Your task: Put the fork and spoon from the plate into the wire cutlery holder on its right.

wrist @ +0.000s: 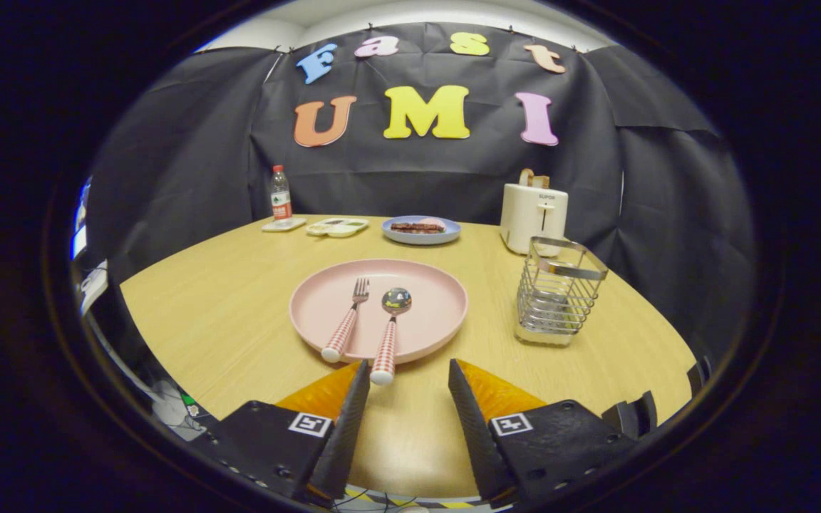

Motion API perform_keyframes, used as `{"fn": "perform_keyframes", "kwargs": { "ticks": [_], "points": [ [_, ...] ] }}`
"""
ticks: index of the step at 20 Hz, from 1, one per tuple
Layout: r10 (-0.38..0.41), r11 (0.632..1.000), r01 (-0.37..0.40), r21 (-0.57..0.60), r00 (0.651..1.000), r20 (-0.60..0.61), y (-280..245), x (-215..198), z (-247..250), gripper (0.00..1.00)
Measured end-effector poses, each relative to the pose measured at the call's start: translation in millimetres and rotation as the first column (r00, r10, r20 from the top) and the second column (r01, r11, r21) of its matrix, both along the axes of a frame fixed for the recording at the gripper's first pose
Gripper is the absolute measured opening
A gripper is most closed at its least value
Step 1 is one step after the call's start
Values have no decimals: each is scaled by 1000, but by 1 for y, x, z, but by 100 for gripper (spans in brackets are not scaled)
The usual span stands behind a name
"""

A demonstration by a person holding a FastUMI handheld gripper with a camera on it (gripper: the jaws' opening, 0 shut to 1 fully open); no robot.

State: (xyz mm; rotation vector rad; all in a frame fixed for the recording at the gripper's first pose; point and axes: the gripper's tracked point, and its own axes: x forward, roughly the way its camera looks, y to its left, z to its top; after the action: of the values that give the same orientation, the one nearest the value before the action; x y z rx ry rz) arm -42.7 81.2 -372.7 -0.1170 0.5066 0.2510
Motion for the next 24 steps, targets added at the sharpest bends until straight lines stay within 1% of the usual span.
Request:
{"fn": "perform_keyframes", "kwargs": {
  "ticks": [5, 6, 8, 9, 10, 11, 12, 13, 16, 20, 24],
  "points": [
    [53, 998, -53, -18, 998, 22, 11, 9, 2, 40],
    [30, 998, -28, -48, 999, 39, 5, 6, 7, 40],
    [44, 998, -43, -45, 999, 29, 5, 10, 5, 13],
    [51, 998, -50, -33, 998, 23, 8, 12, 1, 14],
    [35, 999, -34, -41, 999, 26, 3, 2, 4, 14],
    [39, 999, -39, -31, 999, 23, 5, 12, 3, 9],
    [36, 999, -35, -37, 999, 20, 5, 13, 4, 9],
    [32, 999, -31, -30, 999, 19, 0, 12, 8, 2],
    [37, 999, -37, -3, 999, -8, 0, 14, 12, 2],
    [31, 999, -31, 18, 999, 19, -13, 20, 55, 2],
    [-11, 1000, 11, 17, 999, 52, -45, 28, 119, 2]
  ]
}}
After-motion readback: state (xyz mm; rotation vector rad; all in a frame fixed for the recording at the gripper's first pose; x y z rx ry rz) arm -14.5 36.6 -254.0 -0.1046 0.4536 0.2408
